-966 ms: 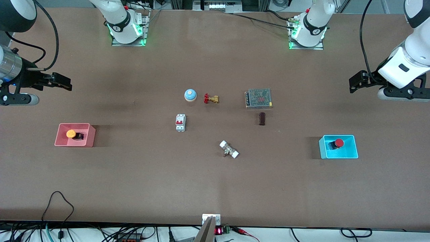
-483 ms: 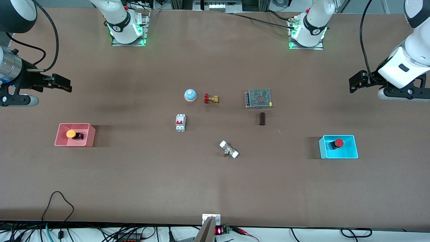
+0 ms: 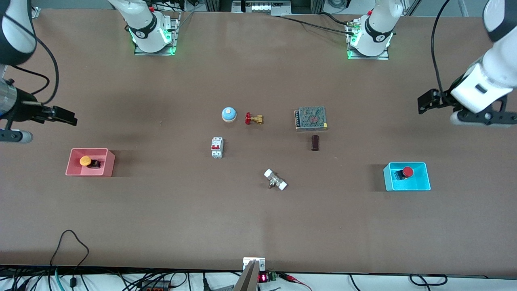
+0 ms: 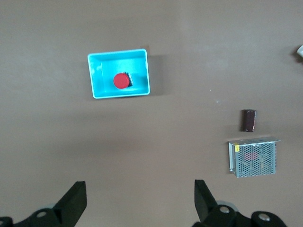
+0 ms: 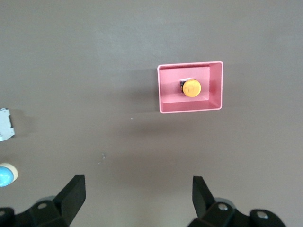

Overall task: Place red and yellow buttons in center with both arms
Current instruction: 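Lower the right gripper into the pink box while the left gripper enters the cyan box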

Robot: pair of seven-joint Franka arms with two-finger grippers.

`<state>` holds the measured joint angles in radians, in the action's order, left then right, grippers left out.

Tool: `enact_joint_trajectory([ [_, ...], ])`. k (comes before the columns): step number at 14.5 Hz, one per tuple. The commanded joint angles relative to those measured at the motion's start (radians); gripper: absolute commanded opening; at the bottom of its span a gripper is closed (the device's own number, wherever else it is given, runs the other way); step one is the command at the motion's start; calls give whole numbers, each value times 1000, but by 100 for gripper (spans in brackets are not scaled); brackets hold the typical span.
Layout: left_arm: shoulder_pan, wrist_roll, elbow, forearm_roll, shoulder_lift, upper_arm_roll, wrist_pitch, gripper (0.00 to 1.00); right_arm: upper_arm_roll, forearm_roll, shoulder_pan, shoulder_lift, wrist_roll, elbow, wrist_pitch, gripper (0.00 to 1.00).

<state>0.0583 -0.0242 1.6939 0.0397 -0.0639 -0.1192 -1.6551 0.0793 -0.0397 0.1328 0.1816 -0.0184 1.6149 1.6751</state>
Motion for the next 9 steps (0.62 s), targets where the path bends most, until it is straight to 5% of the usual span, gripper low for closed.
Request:
enact_joint_trajectory([
  [1,38,21,-45,-17,-98,6,18,100,13,-20,33,28,31,55,86,100],
  [6,47,21,-189,-4,-316,9,-3,100,13,-63,77,99,92,184,346,100],
  [9,90,27,-181,20,-413,10,-228,100,13,-68,100,169,113,186,445,100],
])
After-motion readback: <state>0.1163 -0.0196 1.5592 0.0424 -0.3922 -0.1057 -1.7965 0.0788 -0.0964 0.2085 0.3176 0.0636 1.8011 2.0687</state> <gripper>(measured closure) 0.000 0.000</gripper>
